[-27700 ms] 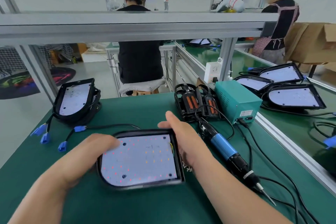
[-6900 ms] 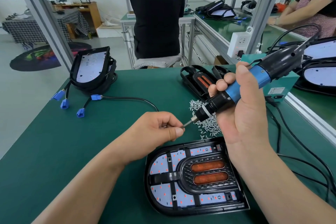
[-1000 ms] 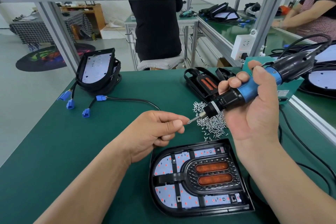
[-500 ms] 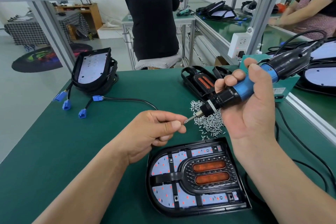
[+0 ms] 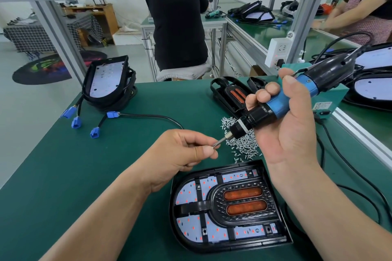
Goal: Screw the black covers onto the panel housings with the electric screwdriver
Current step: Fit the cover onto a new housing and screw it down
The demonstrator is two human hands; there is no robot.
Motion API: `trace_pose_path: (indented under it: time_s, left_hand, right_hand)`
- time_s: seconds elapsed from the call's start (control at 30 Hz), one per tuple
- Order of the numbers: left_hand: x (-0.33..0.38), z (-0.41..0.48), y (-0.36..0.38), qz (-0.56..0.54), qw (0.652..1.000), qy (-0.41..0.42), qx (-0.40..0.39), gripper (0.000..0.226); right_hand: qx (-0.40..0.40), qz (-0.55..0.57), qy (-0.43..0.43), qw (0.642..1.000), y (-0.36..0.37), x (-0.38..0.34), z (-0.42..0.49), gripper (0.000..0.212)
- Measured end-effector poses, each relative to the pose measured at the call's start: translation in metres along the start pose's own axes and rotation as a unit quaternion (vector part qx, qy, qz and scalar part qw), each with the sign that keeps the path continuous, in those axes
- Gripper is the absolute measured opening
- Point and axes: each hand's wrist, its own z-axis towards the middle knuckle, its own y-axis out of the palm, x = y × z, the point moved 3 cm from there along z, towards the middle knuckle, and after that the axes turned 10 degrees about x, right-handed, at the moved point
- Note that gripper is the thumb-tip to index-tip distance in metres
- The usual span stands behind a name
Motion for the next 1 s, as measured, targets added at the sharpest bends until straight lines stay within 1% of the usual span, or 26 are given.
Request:
trace_pose_path:
  time_s: [0.13, 0.33, 0.5, 0.7, 0.83, 0.93, 1.0]
  left_hand:
    - [-0.001, 0.001, 0.001, 0.011, 1.000, 0.001, 0.014, 0.018]
    - [0.000, -0.001, 0.001, 0.019, 1.000, -0.001, -0.005, 0.016]
    - [0.002, -0.001, 0.001, -0.014, 1.000, -0.004, -0.003, 0.016]
    - [0.002, 0.000, 0.001, 0.000, 0.999, 0.020, 0.039, 0.015]
    - [0.004, 0.000, 0.000, 0.022, 0.997, 0.037, 0.069, 0.021]
    - [0.003, 0.000, 0.000, 0.020, 0.997, 0.031, 0.062, 0.025]
    - [0.002, 0.000, 0.000, 0.008, 0.998, 0.020, 0.051, 0.028]
  right_hand:
    - [-0.023, -0.016, -0.011, 1.000, 0.002, 0.000, -0.001, 0.009]
    - [-0.066, -0.039, -0.022, 0.997, 0.008, -0.003, -0.005, 0.014]
    - [-0.085, -0.038, -0.044, 0.995, 0.012, -0.005, -0.009, 0.013]
    - [-0.046, -0.037, -0.033, 0.998, 0.008, -0.002, -0.007, 0.012]
    - [-0.005, -0.026, -0.018, 0.999, 0.003, 0.005, -0.004, 0.014]
    - [0.033, -0.014, -0.003, 0.999, -0.003, 0.009, -0.001, 0.013]
    - [0.059, 0.000, 0.008, 0.998, -0.006, 0.010, 0.003, 0.019]
